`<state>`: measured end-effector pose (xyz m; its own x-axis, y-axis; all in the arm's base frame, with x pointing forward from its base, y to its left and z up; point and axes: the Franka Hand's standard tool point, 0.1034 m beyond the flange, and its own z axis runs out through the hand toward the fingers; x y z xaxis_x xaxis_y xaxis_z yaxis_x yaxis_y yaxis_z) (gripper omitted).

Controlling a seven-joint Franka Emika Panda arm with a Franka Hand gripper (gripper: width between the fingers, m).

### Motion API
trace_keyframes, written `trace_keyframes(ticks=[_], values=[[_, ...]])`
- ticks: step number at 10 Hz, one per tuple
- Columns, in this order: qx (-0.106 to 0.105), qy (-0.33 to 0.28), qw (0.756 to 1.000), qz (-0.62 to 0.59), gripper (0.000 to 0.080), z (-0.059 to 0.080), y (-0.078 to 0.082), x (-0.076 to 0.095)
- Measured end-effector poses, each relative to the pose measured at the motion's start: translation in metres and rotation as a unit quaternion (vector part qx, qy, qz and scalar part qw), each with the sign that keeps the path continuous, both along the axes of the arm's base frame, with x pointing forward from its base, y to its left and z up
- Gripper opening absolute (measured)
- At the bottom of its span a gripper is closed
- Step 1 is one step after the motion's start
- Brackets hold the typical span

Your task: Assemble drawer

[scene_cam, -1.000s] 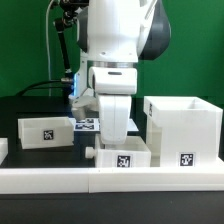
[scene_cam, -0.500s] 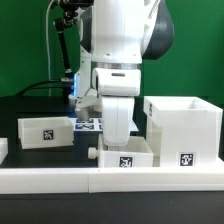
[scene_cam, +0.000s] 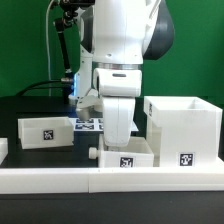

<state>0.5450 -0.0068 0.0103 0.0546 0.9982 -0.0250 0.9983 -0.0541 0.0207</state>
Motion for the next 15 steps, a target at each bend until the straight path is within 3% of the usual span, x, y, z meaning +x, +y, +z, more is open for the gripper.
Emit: trace_keyframes(ticks=[7,15], values=[[0.003,-0.024,1.000,-0.003,0.0041,0.0081,-0.0019,0.0031],[-0.002,-0.007,1.000,0.012,0.0041,0.0022,0.0047,-0.0048]])
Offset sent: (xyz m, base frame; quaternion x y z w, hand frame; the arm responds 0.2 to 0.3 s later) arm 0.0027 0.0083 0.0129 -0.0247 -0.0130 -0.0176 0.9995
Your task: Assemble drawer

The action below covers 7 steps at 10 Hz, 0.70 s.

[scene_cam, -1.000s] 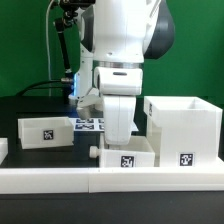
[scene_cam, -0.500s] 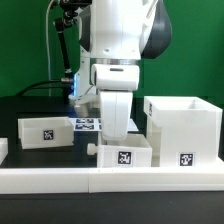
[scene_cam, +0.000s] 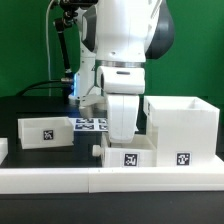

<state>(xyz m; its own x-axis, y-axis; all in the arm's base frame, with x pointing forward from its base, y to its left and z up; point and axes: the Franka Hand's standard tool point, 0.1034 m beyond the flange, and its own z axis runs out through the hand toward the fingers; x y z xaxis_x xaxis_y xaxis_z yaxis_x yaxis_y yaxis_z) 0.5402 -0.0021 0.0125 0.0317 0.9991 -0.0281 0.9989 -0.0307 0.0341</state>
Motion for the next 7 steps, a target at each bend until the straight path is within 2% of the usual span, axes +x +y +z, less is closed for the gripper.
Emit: trace_keyframes(ticks=[7], values=[[0.002,-0.001,1.000,-0.031,0.0041,-0.0026,0.0013,-0.0001]])
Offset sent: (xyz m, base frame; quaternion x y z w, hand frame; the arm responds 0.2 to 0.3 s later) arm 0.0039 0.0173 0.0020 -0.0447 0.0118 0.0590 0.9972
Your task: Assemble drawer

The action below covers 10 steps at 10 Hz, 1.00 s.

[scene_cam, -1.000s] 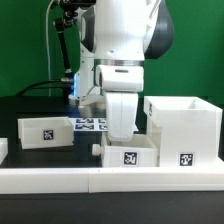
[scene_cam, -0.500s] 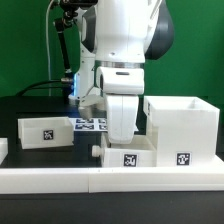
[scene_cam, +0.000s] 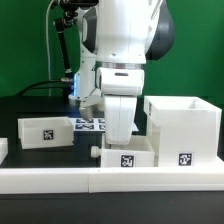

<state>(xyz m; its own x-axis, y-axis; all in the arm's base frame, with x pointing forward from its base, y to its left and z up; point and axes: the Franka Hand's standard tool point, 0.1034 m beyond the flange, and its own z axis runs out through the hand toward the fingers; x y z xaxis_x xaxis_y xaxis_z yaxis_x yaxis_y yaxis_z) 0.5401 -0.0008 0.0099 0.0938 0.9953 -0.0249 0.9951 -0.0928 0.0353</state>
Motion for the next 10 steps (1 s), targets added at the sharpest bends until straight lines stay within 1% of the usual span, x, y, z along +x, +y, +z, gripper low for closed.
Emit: trace_keyframes(ticks=[1,4,5,7,10], values=[[0.003,-0.013,1.000,-0.007,0.0041,-0.0008,0.0006,0.0014],[0.003,-0.011,1.000,0.001,0.0041,-0.0006,0.0018,0.0009],[0.002,-0.017,1.000,0.007,0.0041,0.0014,-0.0024,0.0020],[0.003,-0.016,1.000,0.002,0.0041,0.0001,-0.0033,0.0012],[0.003,-0.014,1.000,0.005,0.0041,-0.0026,0.0013,-0.0006]])
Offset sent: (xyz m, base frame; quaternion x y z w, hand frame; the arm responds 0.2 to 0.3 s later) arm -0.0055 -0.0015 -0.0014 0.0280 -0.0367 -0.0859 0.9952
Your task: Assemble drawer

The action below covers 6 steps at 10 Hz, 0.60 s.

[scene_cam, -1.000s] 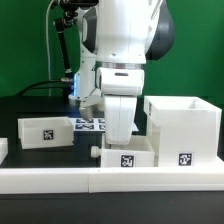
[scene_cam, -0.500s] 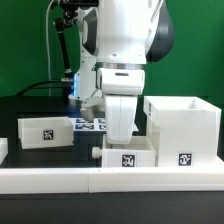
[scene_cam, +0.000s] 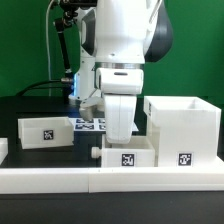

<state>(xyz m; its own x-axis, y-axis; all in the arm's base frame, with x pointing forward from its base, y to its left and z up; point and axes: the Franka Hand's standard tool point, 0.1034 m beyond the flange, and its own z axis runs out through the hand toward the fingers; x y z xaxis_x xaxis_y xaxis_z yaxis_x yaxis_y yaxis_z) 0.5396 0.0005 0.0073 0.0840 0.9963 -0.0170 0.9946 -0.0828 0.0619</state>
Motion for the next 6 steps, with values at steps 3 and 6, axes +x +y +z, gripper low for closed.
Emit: trace_keyframes(ticks=[3,6], values=[[-0.009,0.002,1.000,0.017,0.0042,0.0003,0.0053,0.0008],[-0.009,0.001,1.000,0.010,0.0042,0.0011,0.0004,0.0020]])
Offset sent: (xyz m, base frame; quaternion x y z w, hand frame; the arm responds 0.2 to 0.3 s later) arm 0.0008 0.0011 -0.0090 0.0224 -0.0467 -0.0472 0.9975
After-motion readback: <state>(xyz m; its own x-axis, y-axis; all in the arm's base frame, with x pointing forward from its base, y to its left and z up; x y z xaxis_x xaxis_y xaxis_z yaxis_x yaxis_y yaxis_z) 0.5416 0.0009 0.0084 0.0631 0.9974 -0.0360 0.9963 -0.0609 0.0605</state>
